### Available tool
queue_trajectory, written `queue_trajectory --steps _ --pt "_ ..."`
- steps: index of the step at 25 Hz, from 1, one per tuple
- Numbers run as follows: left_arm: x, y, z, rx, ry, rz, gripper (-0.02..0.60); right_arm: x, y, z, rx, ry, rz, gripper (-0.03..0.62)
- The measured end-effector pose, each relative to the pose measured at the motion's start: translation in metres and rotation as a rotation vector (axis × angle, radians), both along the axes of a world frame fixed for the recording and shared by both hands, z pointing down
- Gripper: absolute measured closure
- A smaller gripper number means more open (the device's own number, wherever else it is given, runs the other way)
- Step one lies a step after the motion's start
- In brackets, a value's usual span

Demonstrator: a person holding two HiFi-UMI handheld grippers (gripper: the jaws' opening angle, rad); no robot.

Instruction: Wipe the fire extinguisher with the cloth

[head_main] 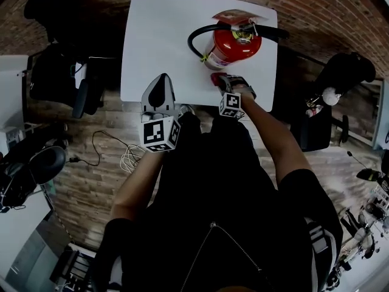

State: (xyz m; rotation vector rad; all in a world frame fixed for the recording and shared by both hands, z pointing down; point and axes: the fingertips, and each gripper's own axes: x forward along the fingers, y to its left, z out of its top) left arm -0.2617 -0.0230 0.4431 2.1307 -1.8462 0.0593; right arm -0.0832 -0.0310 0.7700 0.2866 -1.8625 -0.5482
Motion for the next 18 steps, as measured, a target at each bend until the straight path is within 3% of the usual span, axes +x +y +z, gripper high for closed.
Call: queue_trajectory --steps 6,12,18 --pt "-0.008 0.0 0.003 -0.015 -0.021 -0.019 0.574 -0.002 -0.012 0.021 0.014 0.045 -0.002 0.474" --pt "-0.009 -0.001 0.006 -0.025 -0.023 -0.021 0.574 -0.002 -0.021 0.01 0.089 0.051 -0.012 0.474" --pt "-0.002 -0.008 0.005 -0.016 -0.018 -0.003 0.574 -0.002 -0.02 0.002 0.092 0.03 -0.012 0.474"
